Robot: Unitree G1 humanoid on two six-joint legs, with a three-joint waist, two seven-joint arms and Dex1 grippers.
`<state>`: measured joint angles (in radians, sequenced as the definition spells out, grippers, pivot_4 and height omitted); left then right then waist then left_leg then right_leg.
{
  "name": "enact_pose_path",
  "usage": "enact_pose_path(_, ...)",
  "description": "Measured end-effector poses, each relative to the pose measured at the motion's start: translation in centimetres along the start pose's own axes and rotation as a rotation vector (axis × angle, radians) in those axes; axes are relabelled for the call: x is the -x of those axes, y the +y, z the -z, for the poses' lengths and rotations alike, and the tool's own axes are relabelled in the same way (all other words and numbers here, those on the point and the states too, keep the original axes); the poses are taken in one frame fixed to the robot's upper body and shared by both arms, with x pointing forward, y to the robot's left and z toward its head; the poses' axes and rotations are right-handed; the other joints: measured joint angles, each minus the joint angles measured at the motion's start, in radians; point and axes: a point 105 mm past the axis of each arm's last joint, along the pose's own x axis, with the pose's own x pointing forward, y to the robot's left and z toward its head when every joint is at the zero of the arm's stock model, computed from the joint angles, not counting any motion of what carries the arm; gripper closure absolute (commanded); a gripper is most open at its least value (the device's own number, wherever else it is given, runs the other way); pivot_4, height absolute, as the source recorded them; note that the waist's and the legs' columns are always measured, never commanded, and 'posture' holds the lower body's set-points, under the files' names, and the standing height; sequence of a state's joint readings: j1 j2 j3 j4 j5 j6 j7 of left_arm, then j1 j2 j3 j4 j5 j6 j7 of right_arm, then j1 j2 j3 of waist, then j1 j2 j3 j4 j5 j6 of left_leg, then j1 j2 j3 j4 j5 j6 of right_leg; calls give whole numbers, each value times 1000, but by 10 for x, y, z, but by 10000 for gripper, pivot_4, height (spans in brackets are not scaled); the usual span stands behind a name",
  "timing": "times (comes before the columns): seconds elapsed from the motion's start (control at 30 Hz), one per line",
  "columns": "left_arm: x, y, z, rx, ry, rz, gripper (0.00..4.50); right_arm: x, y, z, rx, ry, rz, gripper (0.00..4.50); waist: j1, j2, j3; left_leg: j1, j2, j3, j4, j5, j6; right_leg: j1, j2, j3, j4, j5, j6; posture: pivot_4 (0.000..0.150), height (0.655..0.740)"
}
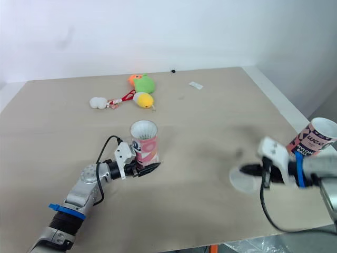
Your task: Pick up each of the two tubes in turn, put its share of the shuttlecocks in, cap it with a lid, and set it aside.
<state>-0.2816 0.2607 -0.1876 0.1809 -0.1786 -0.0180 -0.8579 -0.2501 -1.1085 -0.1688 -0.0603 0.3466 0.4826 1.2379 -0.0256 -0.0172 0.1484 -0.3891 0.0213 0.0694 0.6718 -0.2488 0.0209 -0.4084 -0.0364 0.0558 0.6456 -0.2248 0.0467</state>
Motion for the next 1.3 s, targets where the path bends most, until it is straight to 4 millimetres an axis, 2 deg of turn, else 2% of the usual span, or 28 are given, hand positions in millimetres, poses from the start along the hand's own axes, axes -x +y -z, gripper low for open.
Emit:
enact_pose_path(0.07,-2,1,-1,-3,-3,3,11244,3,-12,-59,122,-110,20,44725,3,1,0,-1,0,-2,-1,1,1,-1,1,-1,0,1,-1,1500,7400)
enact_pose_path(0.13,-4,1,-2,-8,-10,7,11244,3,-10,-99,208,-191,9,44725,7,3,-1,-1,2,-5,-1,1,1,-1,2,-4,0,-1,-3,1500,7400)
enact_pose_path(0.2,-4,3,-3,-15,-14,9,11244,-6,1,-140,280,-283,-39,44725,6,0,-1,-3,4,-5,-2,0,0,-2,4,-5,0,-2,-5,1500,7400)
enact_pose_path(0.27,-6,3,-4,-19,-15,17,11244,-18,14,-164,336,-329,-92,44725,7,0,-1,-4,4,-5,-2,0,0,-3,2,-5,0,-3,-5,1500,7400)
enact_pose_path(0.47,-6,2,-5,-26,-19,20,11244,-59,47,-211,433,-374,-178,44725,6,0,-1,-13,3,-3,-1,-1,-1,-11,-3,-9,0,4,-11,1500,7400)
enact_pose_path(0.53,-7,1,-6,-28,-23,22,11244,-71,57,-217,458,-367,-203,44725,7,-1,-2,-16,3,-3,0,0,-1,-13,-4,-10,0,4,-10,1500,7400)
enact_pose_path(0.77,-6,4,-6,-26,-25,2,11244,-89,72,-227,550,-346,-232,44725,5,-1,-2,-16,2,-4,-1,0,0,-13,-4,-12,0,5,-11,1500,7400)
enact_pose_path(1.0,-6,4,-6,-29,-27,-1,11244,-96,66,-225,581,-301,-216,44725,5,-1,-2,-16,2,-4,-1,0,0,-14,-4,-11,0,5,-11,1500,7400)
enact_pose_path(1.3,-6,3,-7,-32,-30,-7,11244,-101,68,-226,616,-276,-232,44725,5,-1,-2,-16,2,-4,-1,0,0,-14,-4,-12,0,5,-11,1500,7400)
